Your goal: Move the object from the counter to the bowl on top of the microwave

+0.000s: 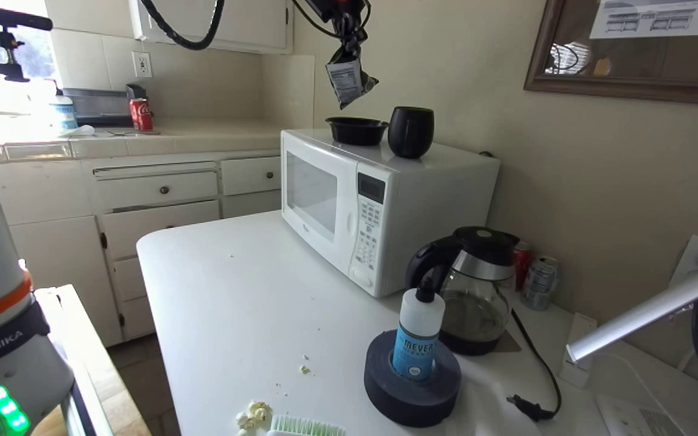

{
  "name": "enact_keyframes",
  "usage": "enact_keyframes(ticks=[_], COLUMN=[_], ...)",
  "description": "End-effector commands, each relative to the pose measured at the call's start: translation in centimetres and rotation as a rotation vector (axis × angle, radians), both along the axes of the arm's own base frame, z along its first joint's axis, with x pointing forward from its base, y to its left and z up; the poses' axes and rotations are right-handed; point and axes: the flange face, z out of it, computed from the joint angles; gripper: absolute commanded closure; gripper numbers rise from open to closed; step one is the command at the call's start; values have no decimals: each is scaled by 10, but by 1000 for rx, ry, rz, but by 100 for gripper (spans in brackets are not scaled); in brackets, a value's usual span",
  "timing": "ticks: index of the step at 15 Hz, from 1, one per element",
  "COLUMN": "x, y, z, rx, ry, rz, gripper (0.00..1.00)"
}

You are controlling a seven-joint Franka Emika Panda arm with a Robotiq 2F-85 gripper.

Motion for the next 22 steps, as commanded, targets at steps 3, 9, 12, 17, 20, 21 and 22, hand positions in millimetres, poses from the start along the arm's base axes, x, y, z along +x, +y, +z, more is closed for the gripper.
enact_keyframes(ticks=[3, 9, 12, 17, 20, 21, 22], x=[15, 16, 22, 23, 23, 23, 27], y=[-24, -19, -16, -16, -16, -16, -17], z=[-27, -38, -50, -48, -48, -51, -57], rx=[1, 24, 70, 99, 98, 85, 61], ry=[130, 104, 126, 120, 120, 129, 146], rz=[-23, -17, 0, 15, 15, 9, -1], gripper=[100, 100, 100, 98, 98, 100, 100])
